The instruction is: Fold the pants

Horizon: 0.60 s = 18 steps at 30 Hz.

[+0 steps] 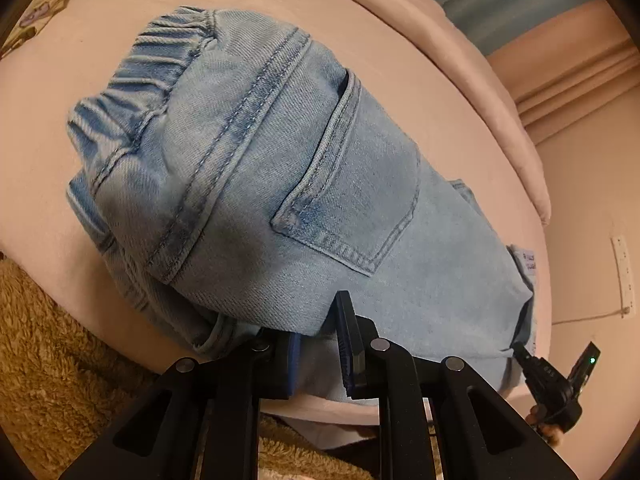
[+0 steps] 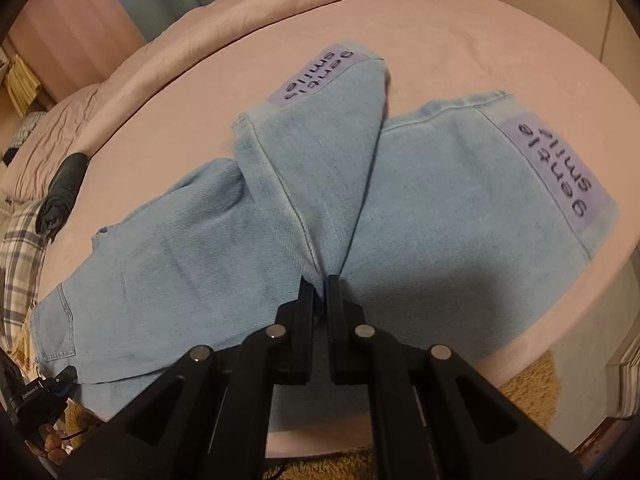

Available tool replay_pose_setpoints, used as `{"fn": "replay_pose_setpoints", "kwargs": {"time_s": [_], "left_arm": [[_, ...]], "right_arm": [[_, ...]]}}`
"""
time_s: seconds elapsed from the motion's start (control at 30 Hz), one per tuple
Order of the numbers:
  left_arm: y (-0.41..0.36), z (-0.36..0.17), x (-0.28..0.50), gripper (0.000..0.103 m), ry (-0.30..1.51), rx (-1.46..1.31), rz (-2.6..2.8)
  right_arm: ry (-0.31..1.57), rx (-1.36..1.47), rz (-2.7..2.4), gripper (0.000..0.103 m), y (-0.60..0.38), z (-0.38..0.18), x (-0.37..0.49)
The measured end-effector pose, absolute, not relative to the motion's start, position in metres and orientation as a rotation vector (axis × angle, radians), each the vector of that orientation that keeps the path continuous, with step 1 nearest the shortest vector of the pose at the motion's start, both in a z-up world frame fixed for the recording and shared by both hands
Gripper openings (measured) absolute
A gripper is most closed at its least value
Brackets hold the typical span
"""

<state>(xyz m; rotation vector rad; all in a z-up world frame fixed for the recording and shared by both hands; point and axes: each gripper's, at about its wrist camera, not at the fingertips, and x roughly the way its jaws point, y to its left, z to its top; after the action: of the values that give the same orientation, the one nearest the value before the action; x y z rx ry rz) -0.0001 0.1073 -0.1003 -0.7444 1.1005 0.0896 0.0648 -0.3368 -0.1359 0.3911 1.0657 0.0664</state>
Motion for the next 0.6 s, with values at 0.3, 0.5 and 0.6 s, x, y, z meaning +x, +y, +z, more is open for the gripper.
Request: {"fn": "replay_pose_setpoints", "kwargs": {"time_s": [0.3, 0.5, 0.6], "left_arm": [[0.093, -0.067, 0.014, 0.018, 1.042, -0.599, 0.099], [0.092, -0.093, 0.024, 0.018, 1.108, -0.589, 0.129], [0.092, -0.088, 0.027, 0.018, 1.115, -0.578, 0.121]], "right_arm": [[1.024, 0.356, 0.072, 0.007, -0.332, -0.11, 0.063], [1.094, 0.345, 0.034, 0.009, -0.33, -0.132, 0.067], [1.081, 0.321, 0.021, 0.013, -0.329, -0.133, 0.062]]}}
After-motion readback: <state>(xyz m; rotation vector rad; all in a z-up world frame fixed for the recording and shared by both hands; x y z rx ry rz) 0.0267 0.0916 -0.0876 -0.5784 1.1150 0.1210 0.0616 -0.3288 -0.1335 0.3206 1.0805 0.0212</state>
